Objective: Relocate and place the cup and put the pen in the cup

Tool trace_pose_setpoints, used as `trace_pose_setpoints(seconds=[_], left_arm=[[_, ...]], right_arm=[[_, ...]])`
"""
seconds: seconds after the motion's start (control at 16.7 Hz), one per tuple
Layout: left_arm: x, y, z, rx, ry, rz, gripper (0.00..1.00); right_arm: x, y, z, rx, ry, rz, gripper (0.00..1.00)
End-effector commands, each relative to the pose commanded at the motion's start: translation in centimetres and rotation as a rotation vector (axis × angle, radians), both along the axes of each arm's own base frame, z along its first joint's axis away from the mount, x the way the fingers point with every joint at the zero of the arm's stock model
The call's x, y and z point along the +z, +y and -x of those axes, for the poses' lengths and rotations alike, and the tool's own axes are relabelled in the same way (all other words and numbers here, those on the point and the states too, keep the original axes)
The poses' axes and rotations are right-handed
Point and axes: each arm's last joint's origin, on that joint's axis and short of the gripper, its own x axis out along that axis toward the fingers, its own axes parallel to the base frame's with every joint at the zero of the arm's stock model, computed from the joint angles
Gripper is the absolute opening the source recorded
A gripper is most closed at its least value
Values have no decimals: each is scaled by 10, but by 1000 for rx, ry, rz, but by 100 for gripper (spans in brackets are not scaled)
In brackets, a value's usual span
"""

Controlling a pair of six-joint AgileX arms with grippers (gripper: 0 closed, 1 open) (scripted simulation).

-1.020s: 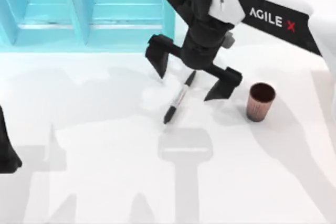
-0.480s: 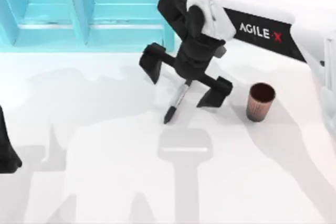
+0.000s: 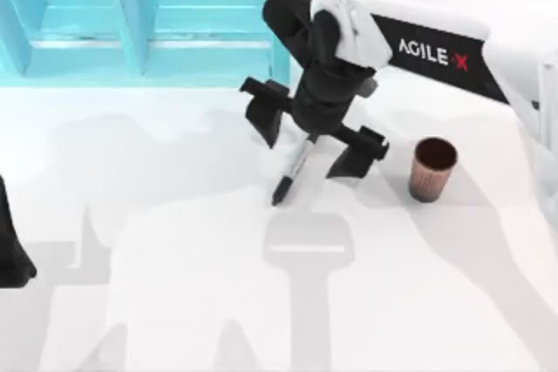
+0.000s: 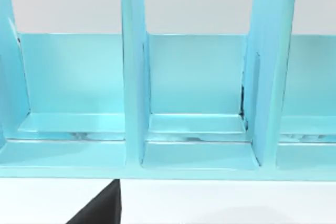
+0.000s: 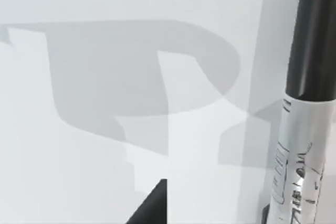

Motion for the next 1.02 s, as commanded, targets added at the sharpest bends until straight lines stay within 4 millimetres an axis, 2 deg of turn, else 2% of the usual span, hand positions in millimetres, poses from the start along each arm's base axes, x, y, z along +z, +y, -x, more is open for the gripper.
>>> trace_pose_setpoints(seconds=[0.36, 0.84, 0.9, 1.02], left_arm=[[0, 0, 0, 0, 0, 0, 100], [0, 0, 0, 0, 0, 0, 100], [0, 0, 0, 0, 0, 0, 100], [0, 0, 0, 0, 0, 0, 100]], right_arm=[[0, 0, 0, 0, 0, 0, 2], [0, 0, 0, 0, 0, 0, 0], [34, -11, 3, 19, -27, 34, 0], [37, -10, 7, 20, -25, 37, 0]])
